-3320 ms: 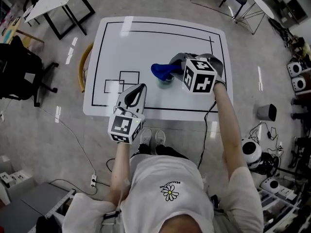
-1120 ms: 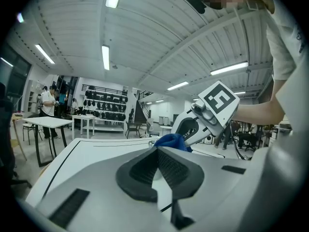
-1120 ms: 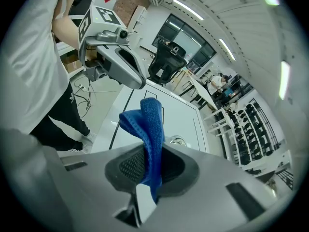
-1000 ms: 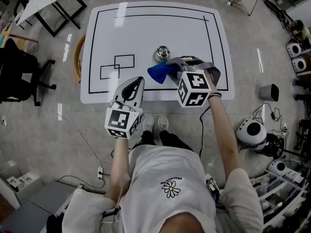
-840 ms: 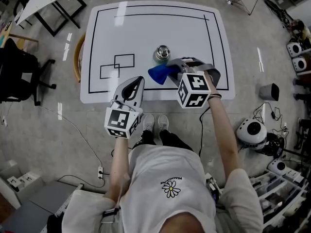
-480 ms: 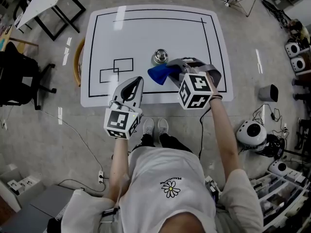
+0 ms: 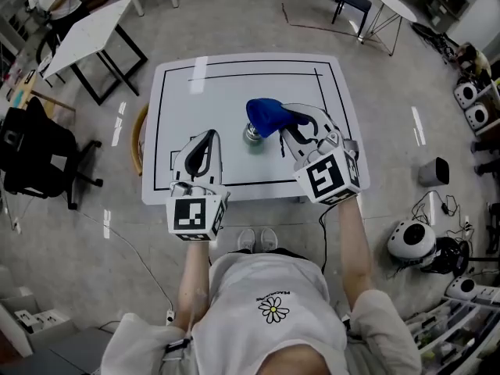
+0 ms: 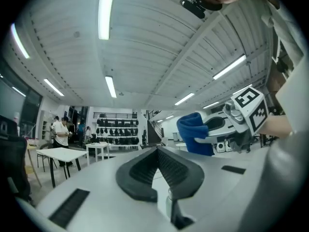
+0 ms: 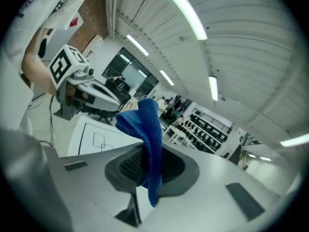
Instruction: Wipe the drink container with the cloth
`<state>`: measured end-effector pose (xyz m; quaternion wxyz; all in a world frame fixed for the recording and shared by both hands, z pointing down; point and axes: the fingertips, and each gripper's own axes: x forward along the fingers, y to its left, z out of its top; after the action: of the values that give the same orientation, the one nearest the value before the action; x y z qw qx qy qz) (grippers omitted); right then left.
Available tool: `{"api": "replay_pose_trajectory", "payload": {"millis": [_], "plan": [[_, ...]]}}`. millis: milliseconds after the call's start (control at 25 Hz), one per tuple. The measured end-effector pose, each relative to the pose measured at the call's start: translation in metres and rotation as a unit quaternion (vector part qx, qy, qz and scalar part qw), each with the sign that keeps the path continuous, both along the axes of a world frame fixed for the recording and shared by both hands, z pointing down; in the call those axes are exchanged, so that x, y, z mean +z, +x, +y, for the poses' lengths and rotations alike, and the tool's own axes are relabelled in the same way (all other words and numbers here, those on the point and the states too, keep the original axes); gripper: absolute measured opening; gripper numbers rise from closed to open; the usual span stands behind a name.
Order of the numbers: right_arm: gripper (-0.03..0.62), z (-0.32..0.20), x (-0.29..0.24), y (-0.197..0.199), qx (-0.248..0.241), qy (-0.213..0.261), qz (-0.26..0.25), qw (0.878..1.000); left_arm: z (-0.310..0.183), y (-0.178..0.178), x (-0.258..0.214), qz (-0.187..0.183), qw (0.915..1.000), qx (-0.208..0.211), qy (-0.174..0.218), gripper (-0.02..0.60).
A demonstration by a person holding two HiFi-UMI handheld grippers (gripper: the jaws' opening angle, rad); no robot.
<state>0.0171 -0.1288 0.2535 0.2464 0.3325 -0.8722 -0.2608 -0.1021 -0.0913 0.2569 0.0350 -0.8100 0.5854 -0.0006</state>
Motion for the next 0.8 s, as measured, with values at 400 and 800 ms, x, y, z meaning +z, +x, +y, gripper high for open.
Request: {"api": "replay_pose_trajectory", "payload": {"millis": [400,800], "plan": [[0.043,0.033,-0.006,0.074,0.147,-0.01,-0.332,0.932,0.01,0.0,-0.044,0.003,0.9959,-0.052,0.074,-0.002],[0.043,0.043,0.016,0.086,0.179,-0.023,-0.347,0.921,0.008,0.011,-0.036,0.006,0.996,-0.048,0.075,-0.002]]}}
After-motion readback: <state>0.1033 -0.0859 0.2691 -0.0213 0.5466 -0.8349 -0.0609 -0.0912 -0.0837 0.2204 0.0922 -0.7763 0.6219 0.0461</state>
